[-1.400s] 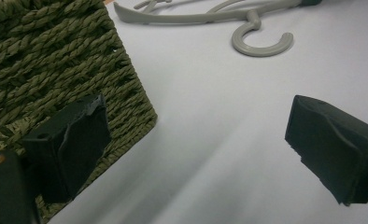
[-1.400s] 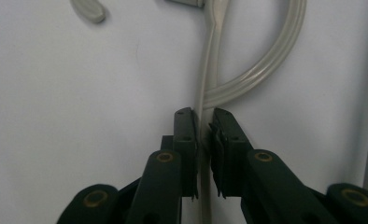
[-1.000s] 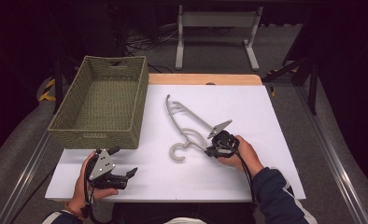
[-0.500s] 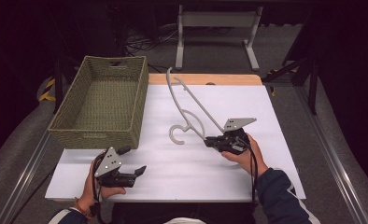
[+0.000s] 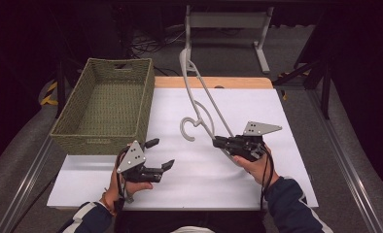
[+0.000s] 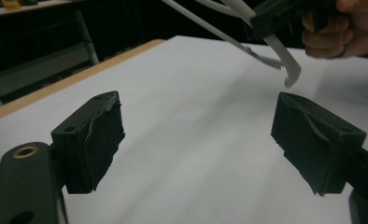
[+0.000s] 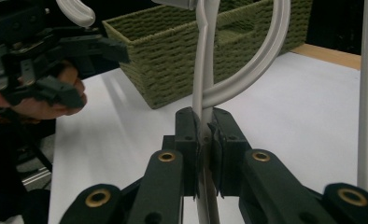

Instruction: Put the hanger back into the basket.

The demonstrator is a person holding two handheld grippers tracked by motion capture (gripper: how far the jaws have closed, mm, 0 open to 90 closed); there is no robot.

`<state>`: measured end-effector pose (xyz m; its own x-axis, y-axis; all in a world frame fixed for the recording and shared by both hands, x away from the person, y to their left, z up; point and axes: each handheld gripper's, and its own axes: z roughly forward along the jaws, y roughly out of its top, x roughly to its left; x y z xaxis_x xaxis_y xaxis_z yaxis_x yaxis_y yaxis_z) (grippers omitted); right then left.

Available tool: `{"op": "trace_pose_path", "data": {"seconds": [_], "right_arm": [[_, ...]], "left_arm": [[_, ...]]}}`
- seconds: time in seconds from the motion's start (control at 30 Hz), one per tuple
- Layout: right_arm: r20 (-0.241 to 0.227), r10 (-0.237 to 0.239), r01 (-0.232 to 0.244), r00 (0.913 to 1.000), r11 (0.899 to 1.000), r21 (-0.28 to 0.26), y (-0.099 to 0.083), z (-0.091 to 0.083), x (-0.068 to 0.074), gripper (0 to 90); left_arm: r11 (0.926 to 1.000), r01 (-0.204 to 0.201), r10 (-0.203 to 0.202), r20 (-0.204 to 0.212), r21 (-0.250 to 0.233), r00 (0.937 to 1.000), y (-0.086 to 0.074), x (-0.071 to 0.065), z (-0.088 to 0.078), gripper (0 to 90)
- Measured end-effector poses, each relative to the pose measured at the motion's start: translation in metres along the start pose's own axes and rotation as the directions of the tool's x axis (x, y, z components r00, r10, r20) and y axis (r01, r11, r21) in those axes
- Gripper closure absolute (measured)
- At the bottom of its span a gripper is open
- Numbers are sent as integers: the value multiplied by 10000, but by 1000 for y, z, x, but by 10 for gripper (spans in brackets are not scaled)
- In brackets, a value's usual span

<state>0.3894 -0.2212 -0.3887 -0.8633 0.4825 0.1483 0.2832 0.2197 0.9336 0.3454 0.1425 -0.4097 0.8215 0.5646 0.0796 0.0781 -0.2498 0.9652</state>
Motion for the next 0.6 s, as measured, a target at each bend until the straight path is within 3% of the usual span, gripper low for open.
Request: {"op": "trace_pose_path", "data": {"seconds": [0.17, 0.37, 0.43, 0.53, 0.6], "right_arm": [[-292, -370, 371, 9989, 9993, 48, 0, 2, 4, 825], [-530, -1008, 1025, 9935, 9943, 290, -1, 8, 11, 825], [-625, -1223, 1253, 9905, 9910, 464, -2, 11, 14, 825], [-539, -1558, 1597, 9863, 9841, 776, -3, 13, 16, 826], [-609, -1809, 1869, 9816, 9759, 1128, -3, 16, 19, 825]], "left_arm": [[9977, 191, -214, -342, -656, 9992, 13, 11, -12, 194], [9918, 478, -506, -205, -1182, 9985, 29, 27, -19, 205], [9930, 112, -176, -530, -1173, 9984, 34, 27, -19, 204], [9953, -420, 369, -601, -874, 9975, 42, 26, -20, 195], [9937, -1048, 1014, -816, -392, 9915, 46, 24, -20, 204]]}}
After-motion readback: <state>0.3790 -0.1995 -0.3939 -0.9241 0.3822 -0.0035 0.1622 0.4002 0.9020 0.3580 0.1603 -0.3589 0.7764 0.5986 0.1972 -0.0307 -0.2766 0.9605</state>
